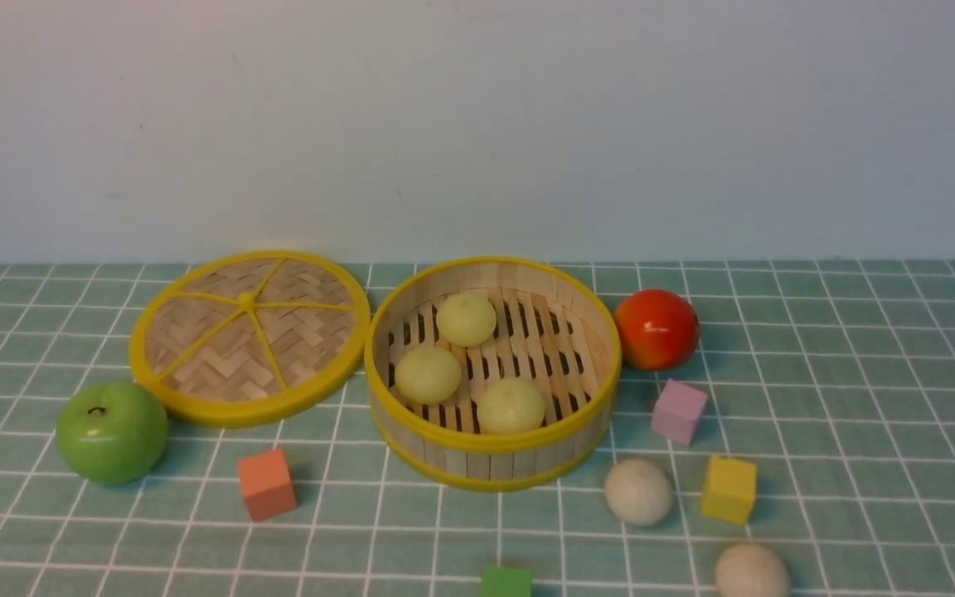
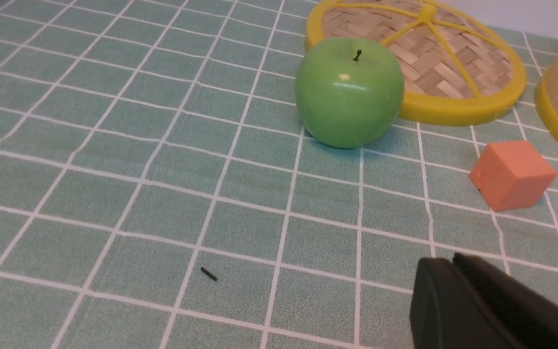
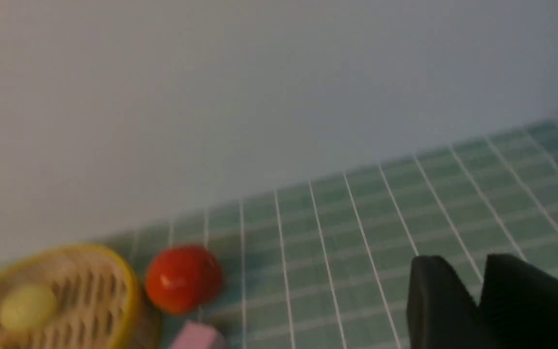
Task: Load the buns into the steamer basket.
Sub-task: Use the right arm to grab a steamed stuffed bun
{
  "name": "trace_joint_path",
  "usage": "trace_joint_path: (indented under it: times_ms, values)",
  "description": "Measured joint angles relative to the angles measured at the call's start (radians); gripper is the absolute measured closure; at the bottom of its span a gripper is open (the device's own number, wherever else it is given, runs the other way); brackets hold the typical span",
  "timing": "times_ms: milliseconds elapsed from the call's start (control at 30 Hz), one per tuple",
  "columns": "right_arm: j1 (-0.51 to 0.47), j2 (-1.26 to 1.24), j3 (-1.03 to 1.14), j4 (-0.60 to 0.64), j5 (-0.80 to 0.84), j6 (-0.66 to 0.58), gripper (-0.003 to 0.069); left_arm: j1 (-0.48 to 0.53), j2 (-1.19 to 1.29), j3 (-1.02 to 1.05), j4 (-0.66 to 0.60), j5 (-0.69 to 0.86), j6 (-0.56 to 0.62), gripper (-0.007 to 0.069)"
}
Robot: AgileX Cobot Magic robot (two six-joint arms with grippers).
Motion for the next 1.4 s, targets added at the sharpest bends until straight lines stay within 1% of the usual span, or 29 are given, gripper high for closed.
trace_joint_path:
  times_ms: [100,200,233,300,367,400,433,533,567,600,700,900,1133,1233,1367,1400]
  values:
    - [0.019,0.189,-0.012,0.024,0.060,-0.079,0.0480,0.000,0.000,0.000,0.000,0.001,0.000,0.0586]
    - [0.079,0.323,-0.015,0.094,0.069,-0.157,0.0477,0.000,0.000,0.000,0.000,0.001,0.000,0.0586]
    - [0.091,0.332,-0.016,0.101,0.069,-0.163,0.0476,0.000,0.000,0.000,0.000,0.001,0.000,0.0586]
    - [0.173,0.450,-0.048,0.177,0.110,-0.242,0.0470,0.000,0.000,0.000,0.000,0.001,0.000,0.0586]
    - [0.230,0.538,-0.092,0.212,0.151,-0.261,0.0462,0.000,0.000,0.000,0.000,0.001,0.000,0.0586]
    - [0.230,0.546,-0.097,0.214,0.151,-0.261,0.0462,0.000,0.000,0.000,0.000,0.001,0.000,0.0586]
    - [0.269,0.596,-0.127,0.219,0.176,-0.258,0.0456,0.000,0.000,0.000,0.000,0.001,0.000,0.0585]
    - [0.324,0.649,-0.152,0.217,0.201,-0.222,0.0452,0.000,0.000,0.000,0.000,0.002,0.000,0.0580]
    - [0.343,0.658,-0.152,0.209,0.205,-0.204,0.0449,0.000,0.000,0.000,0.000,0.002,0.000,0.0578]
    - [0.388,0.672,-0.150,0.189,0.213,-0.153,0.0444,0.000,0.000,0.000,0.000,0.002,0.000,0.0575]
    - [0.434,0.694,-0.146,0.168,0.210,-0.095,0.0431,0.000,0.000,0.000,0.000,0.002,0.000,0.0570]
    - [0.450,0.777,-0.146,0.153,0.198,-0.052,0.0412,0.000,0.000,0.000,0.000,0.002,0.000,0.0564]
    - [0.450,0.865,-0.145,0.143,0.167,-0.047,0.0412,0.000,0.000,0.000,0.000,0.002,0.000,0.0554]
    - [0.450,0.876,-0.145,0.138,0.155,-0.047,0.0452,0.000,0.000,0.000,0.000,0.002,0.000,0.0552]
    - [0.450,0.877,-0.147,0.134,0.157,-0.047,0.0615,0.000,0.000,0.000,0.000,0.002,0.000,0.0550]
    - [0.450,0.877,-0.147,0.134,0.157,-0.047,0.0615,0.000,0.000,0.000,0.000,0.002,0.000,0.0550]
